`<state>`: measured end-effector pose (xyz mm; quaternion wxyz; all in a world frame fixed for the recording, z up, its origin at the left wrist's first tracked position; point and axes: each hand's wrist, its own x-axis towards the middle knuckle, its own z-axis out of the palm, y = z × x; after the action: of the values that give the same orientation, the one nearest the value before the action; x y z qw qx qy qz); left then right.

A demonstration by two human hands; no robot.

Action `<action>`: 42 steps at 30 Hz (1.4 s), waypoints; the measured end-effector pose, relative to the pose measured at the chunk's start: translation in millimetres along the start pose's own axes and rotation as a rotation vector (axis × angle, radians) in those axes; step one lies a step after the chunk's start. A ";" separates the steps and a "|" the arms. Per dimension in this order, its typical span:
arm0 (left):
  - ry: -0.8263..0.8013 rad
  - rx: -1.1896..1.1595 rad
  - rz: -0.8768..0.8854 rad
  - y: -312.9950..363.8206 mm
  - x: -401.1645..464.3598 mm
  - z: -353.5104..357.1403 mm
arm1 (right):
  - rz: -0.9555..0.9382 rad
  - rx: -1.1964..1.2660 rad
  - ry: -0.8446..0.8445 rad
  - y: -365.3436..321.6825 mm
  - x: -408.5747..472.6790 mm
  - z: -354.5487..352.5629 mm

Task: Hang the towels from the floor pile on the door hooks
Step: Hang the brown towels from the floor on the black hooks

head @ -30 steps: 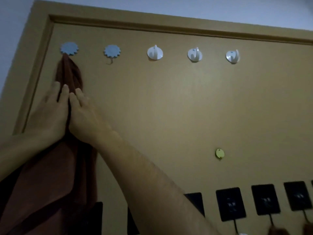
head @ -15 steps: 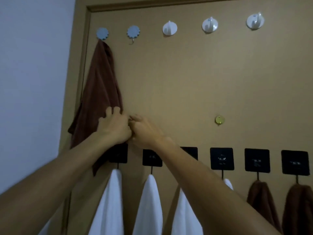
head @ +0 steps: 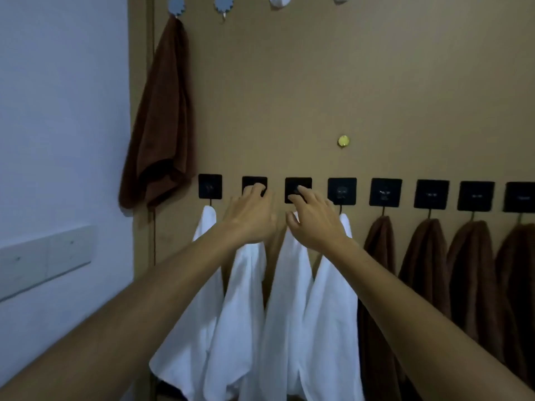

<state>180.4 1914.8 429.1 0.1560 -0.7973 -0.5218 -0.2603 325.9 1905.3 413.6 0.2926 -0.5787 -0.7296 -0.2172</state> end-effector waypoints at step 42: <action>-1.142 -0.185 0.991 652.8 -659.7 228.4 | 1.699 0.030 -0.804 123.6 -1057.7 -205.5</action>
<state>623.1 1272.9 -123.5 -0.1071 -0.9590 -0.0785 0.2504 650.2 1040.9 -155.5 0.0868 -0.9451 -0.1119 0.2946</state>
